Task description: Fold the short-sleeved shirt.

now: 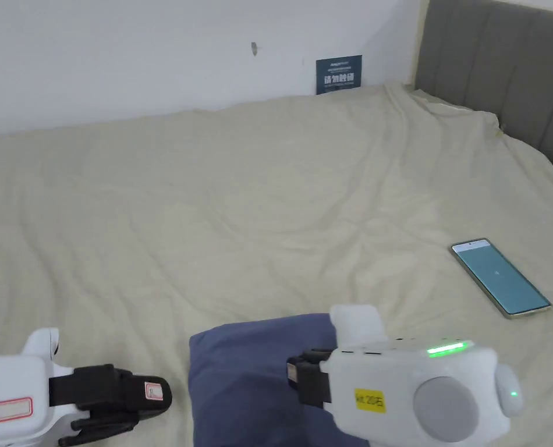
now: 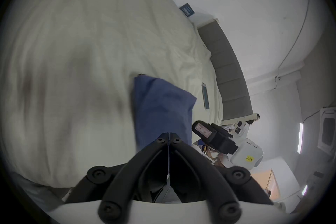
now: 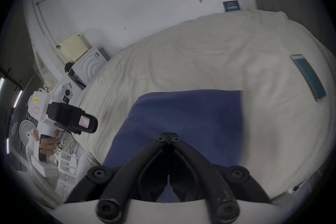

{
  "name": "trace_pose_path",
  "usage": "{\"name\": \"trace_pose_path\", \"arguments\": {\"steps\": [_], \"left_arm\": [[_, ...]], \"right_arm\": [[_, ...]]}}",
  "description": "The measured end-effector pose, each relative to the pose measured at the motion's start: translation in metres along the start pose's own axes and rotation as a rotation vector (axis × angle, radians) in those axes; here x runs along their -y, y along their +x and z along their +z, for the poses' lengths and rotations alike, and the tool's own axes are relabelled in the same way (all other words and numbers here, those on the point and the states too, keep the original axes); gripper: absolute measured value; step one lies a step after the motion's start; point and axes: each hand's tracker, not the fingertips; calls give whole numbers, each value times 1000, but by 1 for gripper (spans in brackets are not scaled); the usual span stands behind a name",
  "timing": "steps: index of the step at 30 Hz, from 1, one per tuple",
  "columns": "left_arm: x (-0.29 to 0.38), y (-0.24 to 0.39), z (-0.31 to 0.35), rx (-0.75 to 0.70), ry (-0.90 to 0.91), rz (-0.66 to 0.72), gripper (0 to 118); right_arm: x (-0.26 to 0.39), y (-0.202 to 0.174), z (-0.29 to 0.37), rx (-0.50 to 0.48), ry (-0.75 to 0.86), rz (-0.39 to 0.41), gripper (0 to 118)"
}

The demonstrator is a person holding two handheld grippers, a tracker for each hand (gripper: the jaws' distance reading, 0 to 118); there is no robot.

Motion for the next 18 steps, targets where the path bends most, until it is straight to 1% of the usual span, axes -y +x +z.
{"name": "trace_pose_path", "arguments": {"steps": [1,2,3,4,5,6,8,10,12,14,18], "left_arm": [[1,-4,0,-6,1,4,4],[1,-8,0,-15,-3,12,21],[0,-12,-2,-20,-8,35,44],[-2,-14,-8,-19,-16,51,69],[-4,-16,-13,-18,-32,55,92],[-5,-18,-20,-11,-39,57,101],[-10,-21,-35,20,-65,64,103],[-17,-23,-54,52,-109,100,103],[-25,-28,-74,28,-156,127,103],[-30,-25,-92,12,-171,103,104],[-42,-17,-107,60,-180,97,107]], "right_arm": [[1,-6,-9,16,-11,15,0],[3,-9,-19,39,-30,45,0],[8,-10,-28,84,-46,61,0],[12,-9,-33,100,-52,50,0],[18,-6,-38,90,-46,40,0],[23,-2,-38,90,-47,26,0],[25,4,-32,53,-12,-13,0],[25,9,-29,51,-26,-16,0],[25,11,-29,42,-27,-15,0],[25,9,-28,41,-29,-10,0],[23,7,-28,48,-37,6,0]]}}
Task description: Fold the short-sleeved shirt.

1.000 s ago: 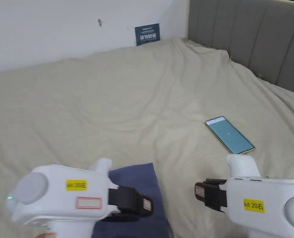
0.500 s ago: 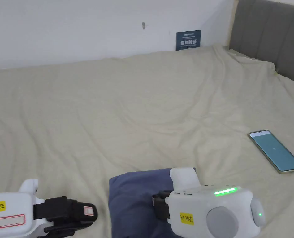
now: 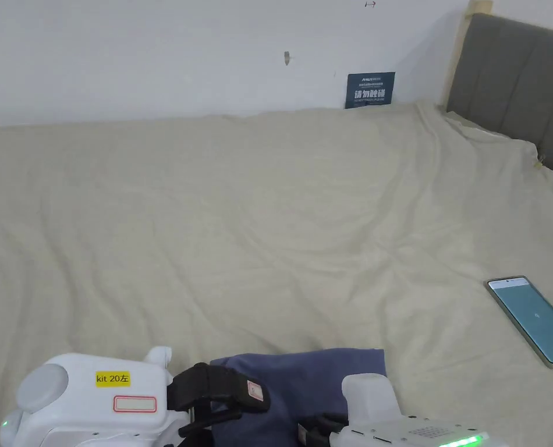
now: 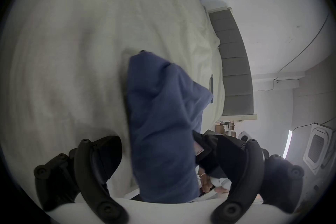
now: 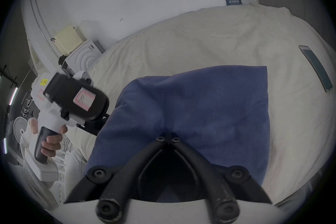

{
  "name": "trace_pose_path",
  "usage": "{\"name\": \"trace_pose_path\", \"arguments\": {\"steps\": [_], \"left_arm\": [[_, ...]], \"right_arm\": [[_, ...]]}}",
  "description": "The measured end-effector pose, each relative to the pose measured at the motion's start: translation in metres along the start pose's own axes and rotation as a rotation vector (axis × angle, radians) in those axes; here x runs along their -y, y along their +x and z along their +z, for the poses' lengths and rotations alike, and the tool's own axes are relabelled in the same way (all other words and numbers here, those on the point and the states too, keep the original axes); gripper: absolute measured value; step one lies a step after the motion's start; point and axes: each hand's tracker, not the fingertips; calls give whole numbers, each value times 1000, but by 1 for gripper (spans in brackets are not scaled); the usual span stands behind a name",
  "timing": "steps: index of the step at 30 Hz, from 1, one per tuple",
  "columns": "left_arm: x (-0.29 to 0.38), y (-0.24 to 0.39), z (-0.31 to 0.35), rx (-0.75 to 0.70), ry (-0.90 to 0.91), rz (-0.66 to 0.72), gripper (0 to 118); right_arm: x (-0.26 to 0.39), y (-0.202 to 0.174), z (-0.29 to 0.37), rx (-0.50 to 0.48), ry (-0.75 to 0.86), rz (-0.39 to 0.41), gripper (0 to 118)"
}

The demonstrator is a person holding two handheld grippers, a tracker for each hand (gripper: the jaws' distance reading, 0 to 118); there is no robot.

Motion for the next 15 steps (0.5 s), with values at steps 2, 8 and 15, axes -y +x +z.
{"name": "trace_pose_path", "arguments": {"steps": [2,8,15], "left_arm": [[-4,3,-7,-16,-22,-10,107],[-1,19,-11,-282,-37,-186,48],[0,-1,1,-134,-22,-109,38]], "right_arm": [[0,1,0,-2,-2,-2,0],[-1,1,2,-4,-7,-26,0],[-8,-18,9,39,-9,26,0]]}}
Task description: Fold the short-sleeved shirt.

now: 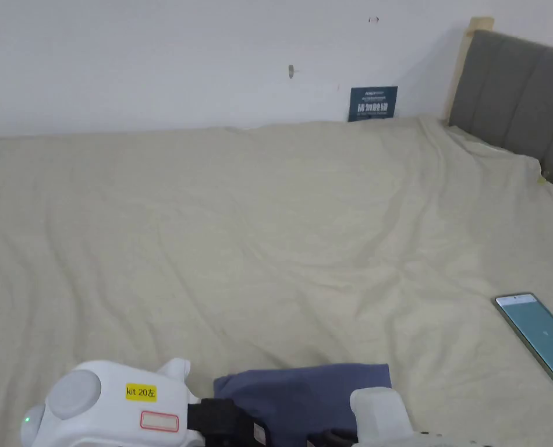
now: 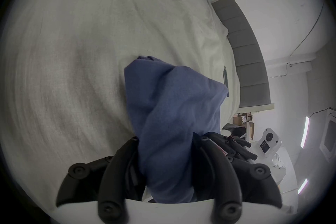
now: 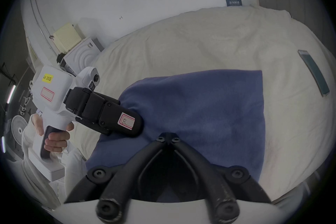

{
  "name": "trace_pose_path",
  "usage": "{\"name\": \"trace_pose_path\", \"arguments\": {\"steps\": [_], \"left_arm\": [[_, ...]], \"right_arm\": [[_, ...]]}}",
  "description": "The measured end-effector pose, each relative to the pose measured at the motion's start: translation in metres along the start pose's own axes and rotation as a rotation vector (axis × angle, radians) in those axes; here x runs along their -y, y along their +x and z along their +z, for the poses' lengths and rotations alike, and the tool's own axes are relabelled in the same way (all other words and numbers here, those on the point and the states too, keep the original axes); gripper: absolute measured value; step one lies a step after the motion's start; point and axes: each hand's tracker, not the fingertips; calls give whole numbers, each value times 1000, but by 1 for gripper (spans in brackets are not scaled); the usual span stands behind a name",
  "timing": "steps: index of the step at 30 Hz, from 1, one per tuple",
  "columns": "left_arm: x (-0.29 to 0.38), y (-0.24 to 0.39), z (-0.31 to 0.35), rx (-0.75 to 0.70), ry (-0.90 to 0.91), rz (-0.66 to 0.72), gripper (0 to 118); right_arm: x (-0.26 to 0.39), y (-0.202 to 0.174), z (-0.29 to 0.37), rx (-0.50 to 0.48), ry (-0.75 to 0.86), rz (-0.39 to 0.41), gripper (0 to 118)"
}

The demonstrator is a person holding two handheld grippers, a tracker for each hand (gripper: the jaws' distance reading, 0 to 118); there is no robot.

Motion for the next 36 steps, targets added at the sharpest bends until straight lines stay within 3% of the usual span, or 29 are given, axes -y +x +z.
{"name": "trace_pose_path", "arguments": {"steps": [7,13,21,29,36], "left_arm": [[4,-9,36,22,21,-16,36],[12,-43,106,6,115,-19,35],[18,-137,241,-176,273,75,35],[34,-220,370,-370,435,213,35],[28,-271,443,-586,478,275,35]], "right_arm": [[-14,-22,17,19,40,29,0],[-32,-49,20,20,79,56,0],[-53,-90,-10,-8,86,66,0],[-77,-160,-59,-69,73,89,0],[-91,-230,-107,-113,41,196,0]]}}
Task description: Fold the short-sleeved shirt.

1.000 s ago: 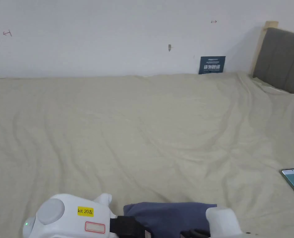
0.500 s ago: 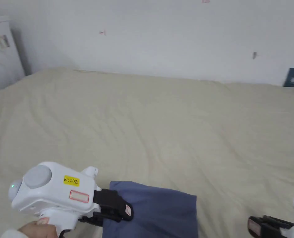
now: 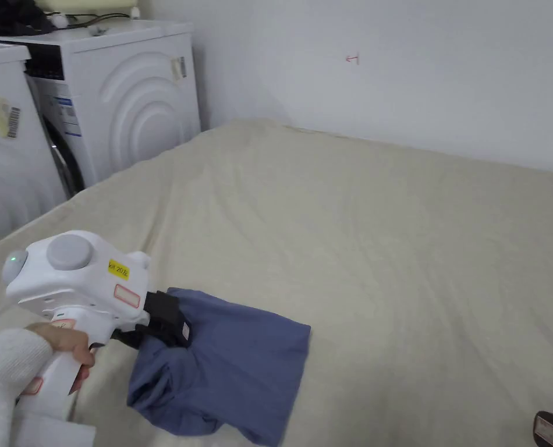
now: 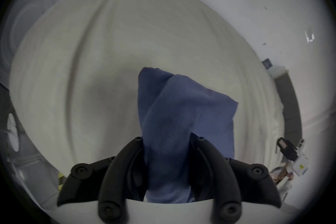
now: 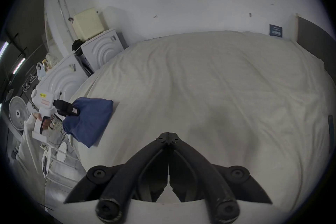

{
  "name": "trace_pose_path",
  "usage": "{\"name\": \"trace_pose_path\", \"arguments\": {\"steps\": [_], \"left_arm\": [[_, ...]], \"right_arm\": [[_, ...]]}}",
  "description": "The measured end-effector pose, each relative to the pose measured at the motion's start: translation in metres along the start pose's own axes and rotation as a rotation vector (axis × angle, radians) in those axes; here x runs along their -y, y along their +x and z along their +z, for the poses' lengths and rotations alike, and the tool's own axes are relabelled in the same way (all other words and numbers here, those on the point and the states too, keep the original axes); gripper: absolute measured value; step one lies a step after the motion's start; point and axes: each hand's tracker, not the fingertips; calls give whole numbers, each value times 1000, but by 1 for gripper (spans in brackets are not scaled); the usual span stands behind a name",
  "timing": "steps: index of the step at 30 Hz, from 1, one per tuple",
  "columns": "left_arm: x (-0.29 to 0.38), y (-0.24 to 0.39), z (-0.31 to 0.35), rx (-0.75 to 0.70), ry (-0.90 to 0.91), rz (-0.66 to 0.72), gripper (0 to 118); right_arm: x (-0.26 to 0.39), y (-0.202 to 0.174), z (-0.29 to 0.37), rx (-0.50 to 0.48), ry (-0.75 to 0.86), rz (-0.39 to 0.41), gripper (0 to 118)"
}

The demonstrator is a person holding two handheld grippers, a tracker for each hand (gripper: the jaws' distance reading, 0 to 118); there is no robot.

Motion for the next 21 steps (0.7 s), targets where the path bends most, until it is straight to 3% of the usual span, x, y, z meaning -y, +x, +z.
{"name": "trace_pose_path", "arguments": {"steps": [8,11,14,17,19,21], "left_arm": [[-52,-49,12,-180,76,-16,35],[-69,-68,17,-275,97,8,35],[-84,-88,25,-281,123,31,35],[-98,-100,26,-419,182,-62,35],[-103,-108,20,-432,189,-67,36],[-102,-117,21,-369,194,-13,78]], "right_arm": [[-7,-59,-54,-73,-43,38,0],[-7,-67,-65,-100,-56,52,0],[-7,-73,-69,-105,-61,63,0],[-8,-73,-75,-93,-68,66,0],[-6,-72,-79,-87,-72,59,0],[-5,-72,-82,-94,-90,61,0]]}}
